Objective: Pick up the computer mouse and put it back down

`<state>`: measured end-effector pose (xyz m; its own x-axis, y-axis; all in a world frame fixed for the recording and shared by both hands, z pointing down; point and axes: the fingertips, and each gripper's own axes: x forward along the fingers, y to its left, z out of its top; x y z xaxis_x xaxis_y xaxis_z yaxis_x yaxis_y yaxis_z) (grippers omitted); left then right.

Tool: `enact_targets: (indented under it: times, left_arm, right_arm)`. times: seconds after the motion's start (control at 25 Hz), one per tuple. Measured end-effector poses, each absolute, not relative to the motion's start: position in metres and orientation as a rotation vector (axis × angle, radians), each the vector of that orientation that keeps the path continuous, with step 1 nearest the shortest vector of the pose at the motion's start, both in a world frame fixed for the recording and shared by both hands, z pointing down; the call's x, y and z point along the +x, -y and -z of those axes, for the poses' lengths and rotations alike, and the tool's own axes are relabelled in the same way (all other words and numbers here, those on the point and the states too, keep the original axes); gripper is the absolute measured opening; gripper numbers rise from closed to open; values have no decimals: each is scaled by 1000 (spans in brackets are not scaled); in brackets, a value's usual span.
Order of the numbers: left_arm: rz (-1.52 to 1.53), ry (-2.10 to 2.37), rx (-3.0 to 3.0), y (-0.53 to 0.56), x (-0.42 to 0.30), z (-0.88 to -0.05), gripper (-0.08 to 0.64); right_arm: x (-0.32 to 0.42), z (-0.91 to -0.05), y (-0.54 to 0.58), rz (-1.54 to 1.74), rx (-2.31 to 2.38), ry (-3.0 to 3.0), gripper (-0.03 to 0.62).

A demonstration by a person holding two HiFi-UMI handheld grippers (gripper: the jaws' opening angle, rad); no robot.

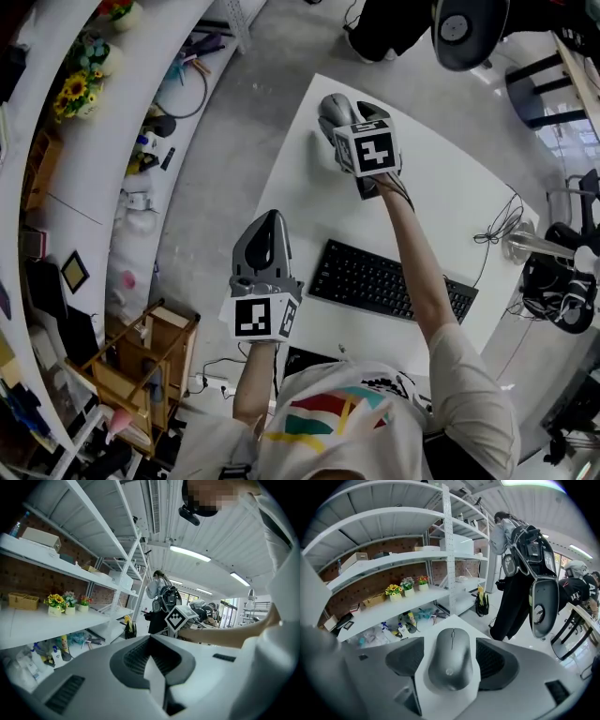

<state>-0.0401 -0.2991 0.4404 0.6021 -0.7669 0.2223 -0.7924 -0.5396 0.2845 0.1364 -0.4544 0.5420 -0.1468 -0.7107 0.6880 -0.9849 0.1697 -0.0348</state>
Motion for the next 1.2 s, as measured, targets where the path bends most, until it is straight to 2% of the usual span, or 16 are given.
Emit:
enact_targets:
  times: [0.24,0.84,1.2]
  left_arm:
    - [-91,1256,2446,319,-40,-457,44]
    - [-75,1247,2428,319,-33,-459,44]
    - [-29,1286,2458,307,-41,-422,44]
  right_arm:
    - [135,-569,456,-724,1558,1843,325]
    - [135,-569,456,-747,1583,1864,311]
    - [122,-480,432,-611,1678,2015,311]
